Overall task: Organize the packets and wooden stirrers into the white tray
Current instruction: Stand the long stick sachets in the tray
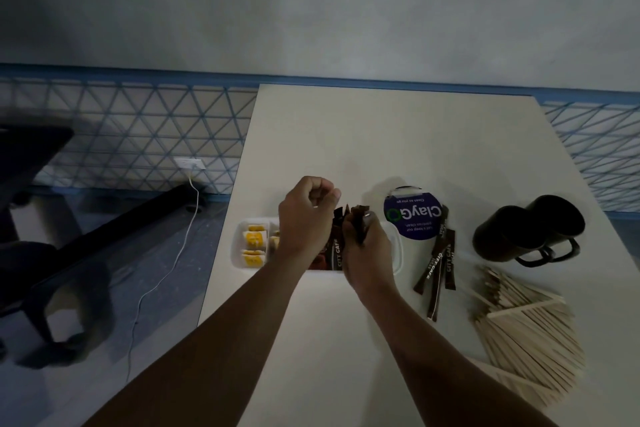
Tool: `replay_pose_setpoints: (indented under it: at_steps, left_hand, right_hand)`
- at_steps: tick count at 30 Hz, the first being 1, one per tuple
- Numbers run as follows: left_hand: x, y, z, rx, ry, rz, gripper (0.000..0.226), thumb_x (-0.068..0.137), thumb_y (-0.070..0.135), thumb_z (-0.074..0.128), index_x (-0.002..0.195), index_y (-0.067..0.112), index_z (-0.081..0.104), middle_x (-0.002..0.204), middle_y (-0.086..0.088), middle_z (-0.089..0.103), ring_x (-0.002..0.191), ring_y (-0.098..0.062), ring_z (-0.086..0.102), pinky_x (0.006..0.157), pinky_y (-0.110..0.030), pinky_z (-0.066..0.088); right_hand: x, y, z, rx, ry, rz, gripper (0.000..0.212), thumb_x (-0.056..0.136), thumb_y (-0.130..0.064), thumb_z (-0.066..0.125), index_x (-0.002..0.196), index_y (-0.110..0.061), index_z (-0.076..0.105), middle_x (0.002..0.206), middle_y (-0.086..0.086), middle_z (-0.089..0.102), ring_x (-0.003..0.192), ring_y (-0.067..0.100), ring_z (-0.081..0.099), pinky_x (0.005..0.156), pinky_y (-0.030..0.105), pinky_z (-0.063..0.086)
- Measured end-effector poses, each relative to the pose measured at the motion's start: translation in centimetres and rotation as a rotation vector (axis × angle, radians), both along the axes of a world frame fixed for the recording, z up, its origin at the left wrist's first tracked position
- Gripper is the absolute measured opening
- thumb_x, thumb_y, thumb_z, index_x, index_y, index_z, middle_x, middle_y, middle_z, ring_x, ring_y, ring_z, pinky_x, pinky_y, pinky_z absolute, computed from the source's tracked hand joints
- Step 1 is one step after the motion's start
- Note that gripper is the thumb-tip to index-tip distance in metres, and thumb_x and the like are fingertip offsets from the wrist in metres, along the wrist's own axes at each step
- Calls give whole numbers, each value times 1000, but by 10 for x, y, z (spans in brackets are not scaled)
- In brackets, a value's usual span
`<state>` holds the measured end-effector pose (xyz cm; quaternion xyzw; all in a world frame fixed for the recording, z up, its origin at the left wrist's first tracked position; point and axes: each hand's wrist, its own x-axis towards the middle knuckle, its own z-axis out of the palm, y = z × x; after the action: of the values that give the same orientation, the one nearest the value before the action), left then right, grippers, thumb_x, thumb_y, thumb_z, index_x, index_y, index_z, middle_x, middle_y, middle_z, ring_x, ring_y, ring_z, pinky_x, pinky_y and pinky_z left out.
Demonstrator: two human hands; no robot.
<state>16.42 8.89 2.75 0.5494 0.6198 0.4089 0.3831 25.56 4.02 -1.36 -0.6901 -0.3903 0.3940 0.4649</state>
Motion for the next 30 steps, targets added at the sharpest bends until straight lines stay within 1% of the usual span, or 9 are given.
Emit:
replay_pose_setpoints:
  at_steps: [2, 6, 10, 12, 15, 17, 23, 26, 30]
  left_hand:
    - [-6, 3, 2, -43, 101, -47, 11, 88, 23, 67, 98, 18, 68, 93, 8, 69, 88, -7, 63, 80, -20, 47]
    - [-18, 7, 8, -205, 211, -194, 29, 87, 28, 69, 115, 19, 66, 106, 5, 68, 97, -11, 61, 80, -21, 45]
    - [-23, 8, 12, -334, 278, -391, 58, 84, 25, 74, 138, 19, 53, 132, 3, 60, 115, -17, 57, 85, -24, 44]
    - [-23, 9, 11, -354, 328, -455, 69, 82, 19, 76, 144, 20, 47, 141, 2, 54, 123, -18, 54, 87, -22, 40]
    - [-17, 9, 10, -358, 411, -524, 85, 75, 15, 81, 149, 23, 39, 147, 0, 48, 129, -23, 50, 90, -23, 39]
    - [-13, 8, 10, -348, 447, -542, 90, 72, 14, 82, 149, 24, 37, 148, -3, 48, 131, -25, 48, 92, -25, 40]
    - [1, 2, 10, -265, 422, -499, 63, 83, 11, 72, 142, 18, 50, 137, -10, 57, 117, -28, 59, 98, -36, 51]
    - [4, 1, 4, -253, 359, -444, 57, 85, 9, 68, 139, 22, 54, 132, -10, 61, 108, -28, 64, 94, -40, 55]
    - [7, 0, -1, -214, 344, -416, 44, 85, 7, 65, 126, 24, 63, 119, -6, 67, 97, -25, 68, 86, -39, 58]
  right_hand:
    - [-1, -2, 1, 25, -100, 39, 16, 98, -10, 55, 95, -25, 57, 95, 0, 69, 89, 17, 68, 78, 42, 59]
    - [7, -5, 7, 104, -315, 73, 21, 90, -9, 64, 110, -14, 60, 104, -1, 59, 89, 7, 56, 74, 8, 45]
    - [21, -10, 12, 84, -385, 91, 43, 87, -12, 70, 127, -17, 54, 120, -4, 51, 101, 6, 51, 77, 1, 37]
    - [29, -12, 11, 59, -413, 85, 54, 86, -15, 72, 135, -17, 49, 127, -3, 49, 110, 7, 48, 86, 6, 39]
    - [37, -14, 13, -10, -423, 81, 62, 85, -26, 75, 140, -17, 47, 132, 0, 49, 119, 14, 49, 94, 27, 44]
    - [40, -13, 13, -60, -421, 82, 65, 85, -34, 75, 141, -17, 47, 133, 0, 51, 122, 15, 48, 94, 28, 41]
    - [42, -6, 8, -99, -247, 94, 42, 91, -24, 71, 131, -20, 58, 112, -6, 68, 85, 0, 64, 60, 9, 44]
    - [41, -3, 8, -62, -207, 101, 28, 93, -15, 67, 120, -21, 66, 99, -6, 71, 82, 10, 70, 62, 17, 55]
    - [42, -1, 6, -84, -230, 107, 29, 94, -11, 64, 123, -15, 66, 95, -6, 69, 82, 13, 70, 70, 26, 60]
